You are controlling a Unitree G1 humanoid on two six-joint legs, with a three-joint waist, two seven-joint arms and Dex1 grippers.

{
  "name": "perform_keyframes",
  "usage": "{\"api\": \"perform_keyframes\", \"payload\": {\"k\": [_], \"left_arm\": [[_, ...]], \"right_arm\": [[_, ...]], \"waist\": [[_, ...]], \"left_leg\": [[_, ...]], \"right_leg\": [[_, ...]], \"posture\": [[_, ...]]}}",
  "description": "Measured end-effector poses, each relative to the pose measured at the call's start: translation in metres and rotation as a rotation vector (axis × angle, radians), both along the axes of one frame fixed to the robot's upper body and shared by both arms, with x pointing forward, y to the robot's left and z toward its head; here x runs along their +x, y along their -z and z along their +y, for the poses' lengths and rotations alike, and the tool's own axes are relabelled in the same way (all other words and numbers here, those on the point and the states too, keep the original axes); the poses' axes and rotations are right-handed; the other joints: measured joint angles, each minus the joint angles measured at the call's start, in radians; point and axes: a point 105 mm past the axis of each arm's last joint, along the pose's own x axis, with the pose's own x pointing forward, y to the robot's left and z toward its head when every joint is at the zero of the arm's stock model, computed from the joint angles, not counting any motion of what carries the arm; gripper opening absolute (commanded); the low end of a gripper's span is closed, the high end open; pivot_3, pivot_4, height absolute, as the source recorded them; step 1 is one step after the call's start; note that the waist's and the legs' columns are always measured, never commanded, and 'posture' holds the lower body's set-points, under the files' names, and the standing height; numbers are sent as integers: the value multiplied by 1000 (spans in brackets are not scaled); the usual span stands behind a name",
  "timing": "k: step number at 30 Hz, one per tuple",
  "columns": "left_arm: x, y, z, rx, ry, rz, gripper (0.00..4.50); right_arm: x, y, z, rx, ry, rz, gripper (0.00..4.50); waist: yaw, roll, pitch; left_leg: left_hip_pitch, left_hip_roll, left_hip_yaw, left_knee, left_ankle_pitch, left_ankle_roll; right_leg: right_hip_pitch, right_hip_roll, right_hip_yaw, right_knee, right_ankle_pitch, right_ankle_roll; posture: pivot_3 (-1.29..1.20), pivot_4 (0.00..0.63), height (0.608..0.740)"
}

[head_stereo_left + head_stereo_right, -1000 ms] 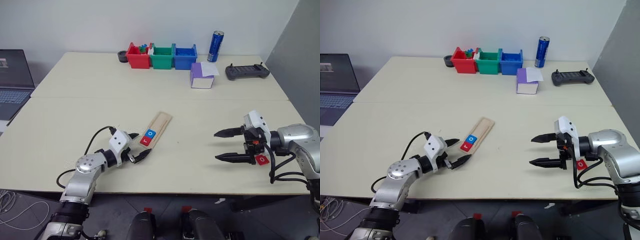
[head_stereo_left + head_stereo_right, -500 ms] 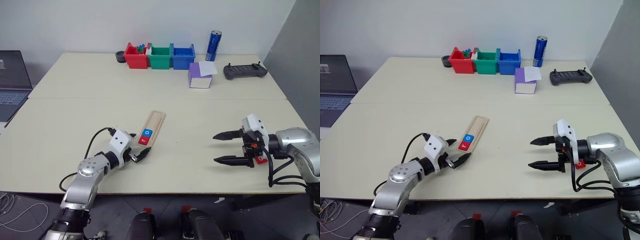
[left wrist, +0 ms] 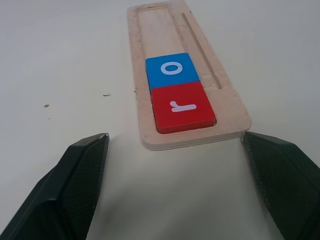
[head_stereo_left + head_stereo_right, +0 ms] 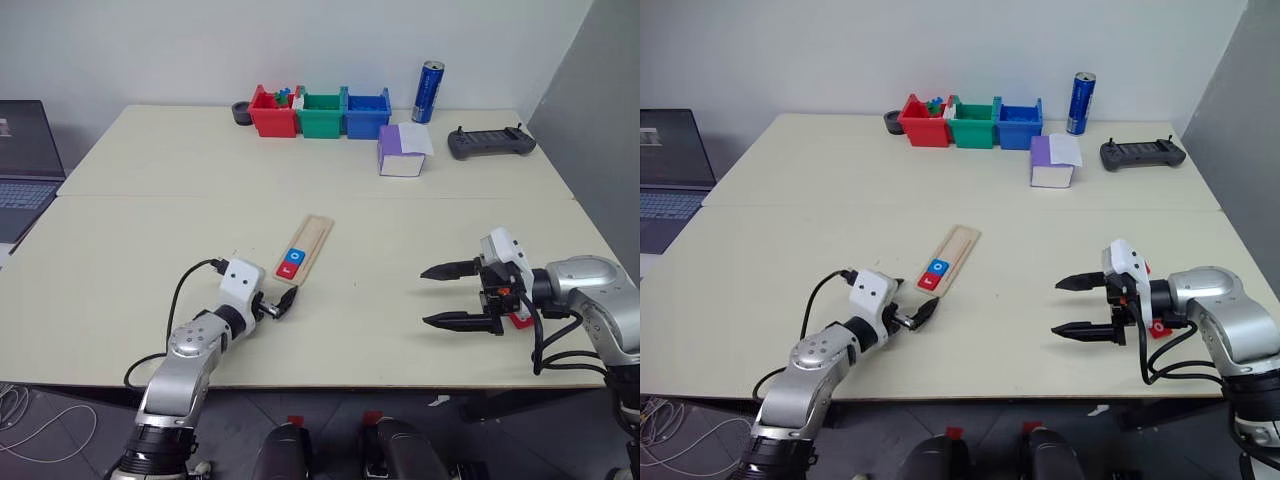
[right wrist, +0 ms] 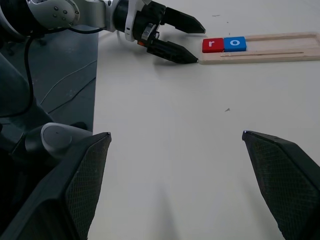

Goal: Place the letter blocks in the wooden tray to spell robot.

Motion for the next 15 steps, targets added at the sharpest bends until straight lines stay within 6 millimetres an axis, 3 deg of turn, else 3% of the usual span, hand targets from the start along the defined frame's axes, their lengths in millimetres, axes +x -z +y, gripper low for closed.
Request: {"api": "perform_keyframes", "payload": {"k": [8,15], "left_arm": [[-11,3,-3,-17,12,26,4500],[-7,1,-9,-2,-16,9,4500]], "right_arm": [[0,1,0,0,2,3,4464],[0,1,0,1,3,3,4464]], "waist": [[-1,0,0],[1,0,0]], "left_leg": [[0,0,0,0,0,0],[0,0,0,0,0,0]], "right_leg": [[0,0,0,0,0,0],[0,0,0,0,0,0]], "posture": [[0,150,740],[0,150,740]]}}
